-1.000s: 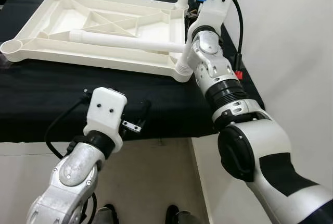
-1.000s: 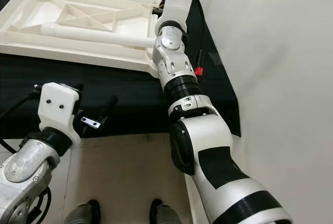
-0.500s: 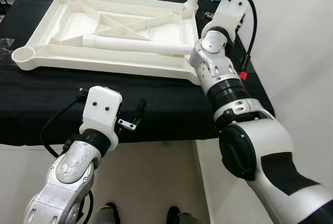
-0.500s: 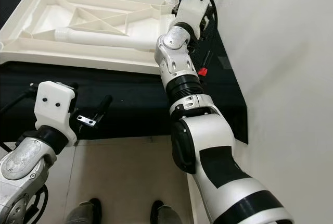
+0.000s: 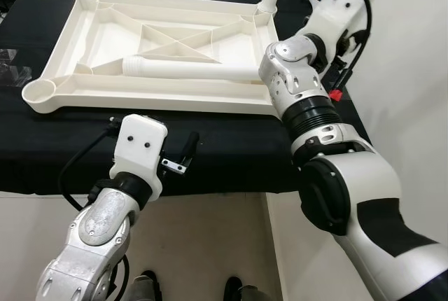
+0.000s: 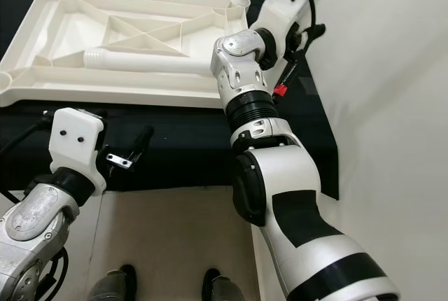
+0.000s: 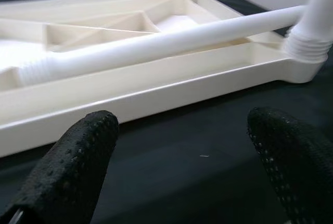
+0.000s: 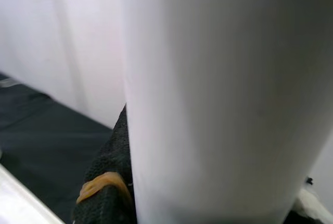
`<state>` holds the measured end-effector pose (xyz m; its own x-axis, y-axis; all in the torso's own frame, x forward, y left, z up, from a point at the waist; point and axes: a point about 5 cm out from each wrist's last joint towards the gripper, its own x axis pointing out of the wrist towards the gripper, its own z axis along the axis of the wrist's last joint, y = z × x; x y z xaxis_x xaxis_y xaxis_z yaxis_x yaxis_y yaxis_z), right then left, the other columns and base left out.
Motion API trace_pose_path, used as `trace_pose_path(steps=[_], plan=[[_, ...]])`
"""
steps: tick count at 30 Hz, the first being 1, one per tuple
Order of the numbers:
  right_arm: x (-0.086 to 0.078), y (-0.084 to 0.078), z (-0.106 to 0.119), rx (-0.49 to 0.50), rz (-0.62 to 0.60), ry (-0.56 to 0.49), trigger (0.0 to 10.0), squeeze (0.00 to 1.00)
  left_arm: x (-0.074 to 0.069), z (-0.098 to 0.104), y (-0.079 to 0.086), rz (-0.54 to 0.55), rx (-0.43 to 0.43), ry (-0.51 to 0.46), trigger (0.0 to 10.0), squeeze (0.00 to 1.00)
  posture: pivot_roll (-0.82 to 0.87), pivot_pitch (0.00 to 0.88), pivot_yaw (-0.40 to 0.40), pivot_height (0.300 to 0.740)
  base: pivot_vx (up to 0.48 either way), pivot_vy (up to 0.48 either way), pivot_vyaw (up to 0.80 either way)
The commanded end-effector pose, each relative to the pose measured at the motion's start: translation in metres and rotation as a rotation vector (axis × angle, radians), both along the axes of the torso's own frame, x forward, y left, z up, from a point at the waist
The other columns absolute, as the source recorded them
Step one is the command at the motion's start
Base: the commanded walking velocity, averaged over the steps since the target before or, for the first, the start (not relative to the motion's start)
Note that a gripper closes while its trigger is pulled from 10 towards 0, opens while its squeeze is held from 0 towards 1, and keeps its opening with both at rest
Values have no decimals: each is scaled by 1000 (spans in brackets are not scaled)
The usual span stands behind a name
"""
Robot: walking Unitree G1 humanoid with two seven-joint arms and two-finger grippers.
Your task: Building children table
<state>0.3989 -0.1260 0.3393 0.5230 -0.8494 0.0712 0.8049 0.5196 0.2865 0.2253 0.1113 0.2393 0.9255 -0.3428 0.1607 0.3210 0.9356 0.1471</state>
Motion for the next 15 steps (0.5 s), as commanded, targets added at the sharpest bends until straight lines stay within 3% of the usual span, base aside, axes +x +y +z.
trace_pose_path(steps=[1,3,6,15], plan=[[2,-12,-58,66,-77,264,10000,0,-7,-8,-12,-99,-22,66,10000,0,81,306,-149,740,0,0,0],[2,-12,-58,66,-77,264,10000,0,-7,-8,-12,-99,-22,66,10000,0,81,306,-149,740,0,0,0],[1,-9,-52,74,-81,241,10000,0,-25,-18,-33,-327,-29,144,10000,0,80,296,-150,740,0,0,0],[1,-1,-54,99,-52,262,10000,0,-25,-19,-33,-302,-28,140,10000,0,83,288,-154,740,0,0,0]])
